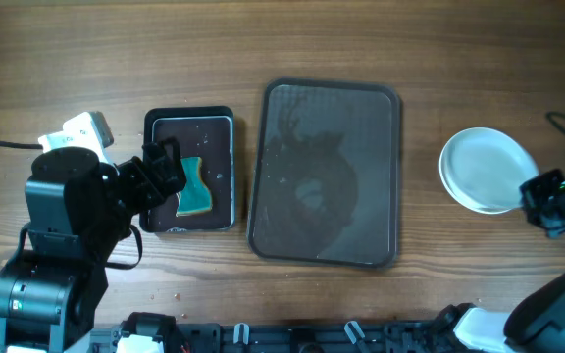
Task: Clean dirty plates on tray and stack at the side
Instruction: 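Carry the plate with right gripper onto the right-side stack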
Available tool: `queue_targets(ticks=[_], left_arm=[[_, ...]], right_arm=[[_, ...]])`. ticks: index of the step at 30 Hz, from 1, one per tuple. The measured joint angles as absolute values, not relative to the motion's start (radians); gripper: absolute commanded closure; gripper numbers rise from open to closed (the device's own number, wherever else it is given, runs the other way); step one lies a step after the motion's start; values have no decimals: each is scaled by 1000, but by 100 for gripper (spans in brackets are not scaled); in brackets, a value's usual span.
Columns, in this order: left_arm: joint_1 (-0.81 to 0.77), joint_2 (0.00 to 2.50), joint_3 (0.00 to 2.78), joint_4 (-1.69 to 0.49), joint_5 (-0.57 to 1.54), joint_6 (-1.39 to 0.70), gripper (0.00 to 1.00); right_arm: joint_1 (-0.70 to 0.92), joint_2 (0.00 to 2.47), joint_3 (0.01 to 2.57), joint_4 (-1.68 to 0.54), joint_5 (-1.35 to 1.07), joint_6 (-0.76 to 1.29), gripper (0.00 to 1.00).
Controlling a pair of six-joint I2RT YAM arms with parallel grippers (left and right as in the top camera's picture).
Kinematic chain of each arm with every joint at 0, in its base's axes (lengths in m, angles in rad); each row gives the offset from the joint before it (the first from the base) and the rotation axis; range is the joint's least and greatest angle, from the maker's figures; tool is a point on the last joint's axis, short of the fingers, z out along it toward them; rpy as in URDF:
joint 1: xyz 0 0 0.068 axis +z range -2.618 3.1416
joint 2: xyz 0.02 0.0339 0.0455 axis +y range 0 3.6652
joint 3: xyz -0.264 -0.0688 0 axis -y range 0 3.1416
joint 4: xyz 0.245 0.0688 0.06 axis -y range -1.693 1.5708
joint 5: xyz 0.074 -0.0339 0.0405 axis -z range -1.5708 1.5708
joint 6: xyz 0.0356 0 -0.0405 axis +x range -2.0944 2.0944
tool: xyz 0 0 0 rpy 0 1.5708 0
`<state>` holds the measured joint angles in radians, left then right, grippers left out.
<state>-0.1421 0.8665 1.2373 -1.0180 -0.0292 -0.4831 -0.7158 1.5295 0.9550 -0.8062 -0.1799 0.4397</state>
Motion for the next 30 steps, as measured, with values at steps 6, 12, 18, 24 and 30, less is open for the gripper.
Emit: queue_targets(ticks=[6,12,18,24,30], left_arm=[[-142,867,1237,-1018,-29,-483,0],[-142,867,1237,-1018,-29,-483,0],[-142,867,1237,-1018,-29,-483,0],[-142,867,1237,-1018,-29,-483,0],[-142,867,1237,-1018,-29,-483,0]], right_arm=[[-714,1547,938,-747,-171,435,49],[-714,1481,964,-825,-208,426,48],[-665,1170,1015,-860,-424,373,55],[-470,843,1026,-975,-684,242,48],[-283,627,1026,-1114,-771,141,0]])
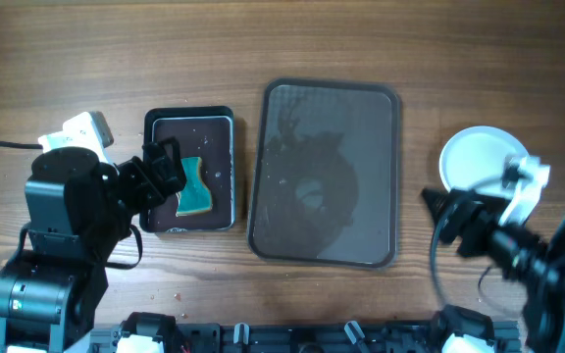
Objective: Clean dirty plates on tray and stack at the side
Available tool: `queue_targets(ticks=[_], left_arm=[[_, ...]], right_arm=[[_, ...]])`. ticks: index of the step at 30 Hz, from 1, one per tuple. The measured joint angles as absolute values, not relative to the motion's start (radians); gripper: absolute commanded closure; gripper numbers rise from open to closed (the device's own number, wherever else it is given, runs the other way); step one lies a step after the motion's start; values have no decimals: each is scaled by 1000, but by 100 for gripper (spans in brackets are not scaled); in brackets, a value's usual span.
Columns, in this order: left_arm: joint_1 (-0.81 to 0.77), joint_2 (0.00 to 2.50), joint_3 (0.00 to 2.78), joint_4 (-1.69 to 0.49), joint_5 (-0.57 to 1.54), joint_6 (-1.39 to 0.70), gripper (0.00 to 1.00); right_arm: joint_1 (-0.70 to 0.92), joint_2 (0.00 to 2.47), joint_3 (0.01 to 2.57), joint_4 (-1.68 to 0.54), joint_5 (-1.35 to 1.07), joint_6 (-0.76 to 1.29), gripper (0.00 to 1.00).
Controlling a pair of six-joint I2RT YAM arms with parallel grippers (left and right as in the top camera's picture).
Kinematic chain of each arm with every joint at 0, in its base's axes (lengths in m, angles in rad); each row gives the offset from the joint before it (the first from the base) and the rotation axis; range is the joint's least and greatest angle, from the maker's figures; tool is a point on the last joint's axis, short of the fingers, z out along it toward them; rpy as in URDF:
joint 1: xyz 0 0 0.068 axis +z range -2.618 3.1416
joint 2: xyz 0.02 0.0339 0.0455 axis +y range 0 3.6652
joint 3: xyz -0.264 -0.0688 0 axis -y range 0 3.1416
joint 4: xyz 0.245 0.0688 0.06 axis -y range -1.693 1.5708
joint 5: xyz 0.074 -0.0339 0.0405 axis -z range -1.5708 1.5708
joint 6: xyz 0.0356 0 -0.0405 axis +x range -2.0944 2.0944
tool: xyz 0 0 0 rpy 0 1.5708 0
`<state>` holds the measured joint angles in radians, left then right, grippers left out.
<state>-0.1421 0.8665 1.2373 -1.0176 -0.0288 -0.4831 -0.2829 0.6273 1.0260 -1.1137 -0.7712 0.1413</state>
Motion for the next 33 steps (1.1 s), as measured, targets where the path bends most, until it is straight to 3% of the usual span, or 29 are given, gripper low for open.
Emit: queue_targets(ticks=[11,20,33], left_arm=[[-142,867,1237,-1018,-29,-483,0],[-142,867,1237,-1018,-29,-483,0],[-142,867,1237,-1018,-29,-483,0]], right_arm=[[-262,564,1026,-1089,-706,179,0],[-80,470,995,-820,-619,-75,0],[-10,140,439,-464,-442,-189,0]])
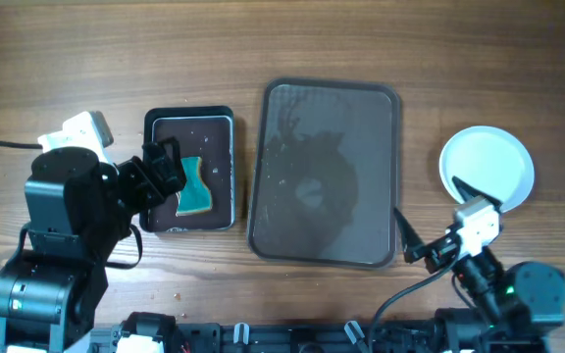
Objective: Clean dirty plates on tray and stack at the side
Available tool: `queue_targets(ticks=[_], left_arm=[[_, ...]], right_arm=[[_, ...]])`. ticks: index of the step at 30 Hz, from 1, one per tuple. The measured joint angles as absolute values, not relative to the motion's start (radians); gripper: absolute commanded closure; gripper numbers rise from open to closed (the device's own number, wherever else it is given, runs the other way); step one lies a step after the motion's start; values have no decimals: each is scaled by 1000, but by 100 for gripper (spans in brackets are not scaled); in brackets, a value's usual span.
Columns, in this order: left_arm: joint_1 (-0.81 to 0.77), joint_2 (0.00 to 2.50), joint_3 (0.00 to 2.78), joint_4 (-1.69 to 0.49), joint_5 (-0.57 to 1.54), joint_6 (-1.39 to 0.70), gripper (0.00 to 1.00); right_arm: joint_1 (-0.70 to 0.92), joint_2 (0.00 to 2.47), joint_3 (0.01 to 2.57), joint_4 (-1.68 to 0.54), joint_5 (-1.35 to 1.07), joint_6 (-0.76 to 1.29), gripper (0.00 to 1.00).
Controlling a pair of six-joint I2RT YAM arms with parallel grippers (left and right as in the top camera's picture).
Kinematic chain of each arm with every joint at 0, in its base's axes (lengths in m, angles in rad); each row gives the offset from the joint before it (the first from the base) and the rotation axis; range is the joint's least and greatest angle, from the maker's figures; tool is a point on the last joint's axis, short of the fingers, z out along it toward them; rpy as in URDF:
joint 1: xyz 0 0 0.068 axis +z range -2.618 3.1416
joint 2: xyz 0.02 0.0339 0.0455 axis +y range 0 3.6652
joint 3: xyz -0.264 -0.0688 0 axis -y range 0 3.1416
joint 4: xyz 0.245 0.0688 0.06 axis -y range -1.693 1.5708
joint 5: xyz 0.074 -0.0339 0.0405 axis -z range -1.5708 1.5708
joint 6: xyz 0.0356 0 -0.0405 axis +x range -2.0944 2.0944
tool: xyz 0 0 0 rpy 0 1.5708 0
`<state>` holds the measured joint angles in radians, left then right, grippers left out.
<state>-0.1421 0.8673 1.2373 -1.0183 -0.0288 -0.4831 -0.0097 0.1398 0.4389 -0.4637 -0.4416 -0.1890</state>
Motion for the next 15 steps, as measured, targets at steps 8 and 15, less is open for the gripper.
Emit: queue_targets(ticks=[8,15], left_arm=[[-142,867,1237,-1018,-29,-483,0],[-142,867,1237,-1018,-29,-483,0]], right_arm=[[-9,20,213,-234,-432,-193,0],[-9,19,33,12,-437,-200,0]])
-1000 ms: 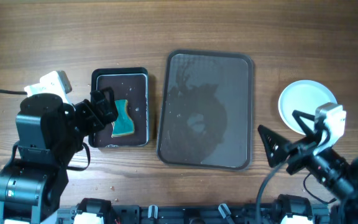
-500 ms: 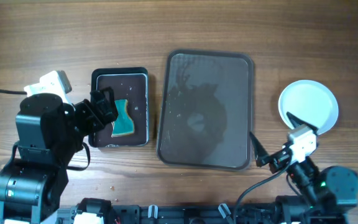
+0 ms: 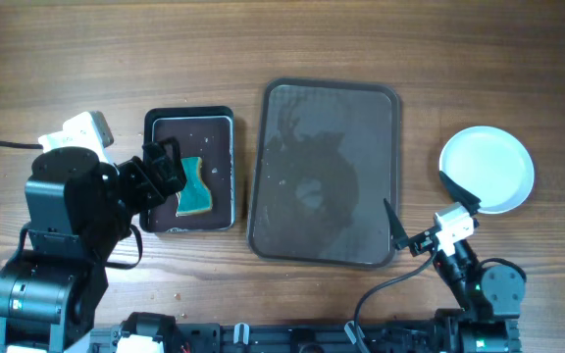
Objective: Clean dirty plates on tray and stack at the side
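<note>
The large dark tray [image 3: 324, 175] lies in the middle of the table, wet and smeared, with no plate on it. A white plate [image 3: 488, 167] rests on the wood to its right; whether more lie under it cannot be told. My right gripper [image 3: 425, 211] hangs open between the tray's front right corner and the plate, holding nothing. A teal sponge [image 3: 194, 193] lies in a small dark tray [image 3: 189, 127] at the left. My left gripper [image 3: 165, 169] stands open over that tray's left edge, beside the sponge.
A white box with a black cable [image 3: 81, 130] sits at the far left behind the left arm. The left arm's bulk [image 3: 62, 235] fills the front left corner. The right arm's base [image 3: 484, 289] is at the front edge.
My right arm has drawn back a little toward the front edge, and its open gripper now points up between the tray corner and the plate. The left arm, sponge and plate have not moved.
My right gripper was first at the far right edge beside the white plate. Then it was in front of the plate, and later lower, near the tray's front right corner, where it still hangs open. The left gripper stayed by the sponge throughout.
</note>
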Available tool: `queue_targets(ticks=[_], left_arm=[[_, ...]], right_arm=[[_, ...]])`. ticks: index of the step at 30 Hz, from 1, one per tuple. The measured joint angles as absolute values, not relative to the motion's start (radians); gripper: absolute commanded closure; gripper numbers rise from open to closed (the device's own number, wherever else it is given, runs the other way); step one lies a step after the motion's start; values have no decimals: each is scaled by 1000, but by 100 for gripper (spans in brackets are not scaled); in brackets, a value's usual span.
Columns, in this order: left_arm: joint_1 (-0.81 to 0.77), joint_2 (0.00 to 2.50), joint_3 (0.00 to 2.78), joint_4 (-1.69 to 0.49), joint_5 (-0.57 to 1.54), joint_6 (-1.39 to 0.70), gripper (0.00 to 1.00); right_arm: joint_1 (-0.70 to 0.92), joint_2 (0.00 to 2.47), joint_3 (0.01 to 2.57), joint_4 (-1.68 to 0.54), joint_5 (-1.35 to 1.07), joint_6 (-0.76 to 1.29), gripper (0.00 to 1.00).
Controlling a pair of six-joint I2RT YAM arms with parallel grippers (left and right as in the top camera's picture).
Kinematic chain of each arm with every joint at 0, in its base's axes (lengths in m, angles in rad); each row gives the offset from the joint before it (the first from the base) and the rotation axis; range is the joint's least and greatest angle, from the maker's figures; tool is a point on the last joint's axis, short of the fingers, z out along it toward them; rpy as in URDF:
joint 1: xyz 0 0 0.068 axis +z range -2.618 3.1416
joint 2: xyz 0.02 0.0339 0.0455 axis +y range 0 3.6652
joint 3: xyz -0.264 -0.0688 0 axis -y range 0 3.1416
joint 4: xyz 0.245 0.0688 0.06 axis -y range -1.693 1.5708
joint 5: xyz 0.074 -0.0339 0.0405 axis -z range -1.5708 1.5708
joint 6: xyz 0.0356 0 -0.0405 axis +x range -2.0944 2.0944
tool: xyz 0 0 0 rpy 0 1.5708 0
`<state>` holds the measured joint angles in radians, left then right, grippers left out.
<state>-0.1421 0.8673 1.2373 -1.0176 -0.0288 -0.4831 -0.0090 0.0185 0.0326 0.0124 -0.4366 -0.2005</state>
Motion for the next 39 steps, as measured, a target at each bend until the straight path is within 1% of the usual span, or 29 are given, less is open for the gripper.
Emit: queue_targets(ticks=[4,26,32,35,39], left_arm=[[-142,867,1237,-1018,-29,-483,0],[-142,867,1237,-1019,-29,-483,0],[-142,854,1235,-1070,-33,-483,0],[-136,807,1194,-995,-38,-483,0],[-130,689,1026,-741,-46,-483,0]], right_arm=[[-9,17,7,40,-437,-204,0],[-9,17,6,31,-437,-204,0],[-9,17,6,31,-437,-204,0],[-9,17,6,31,-437,-204,0],[-9,17,6,31,-437,-204,0]])
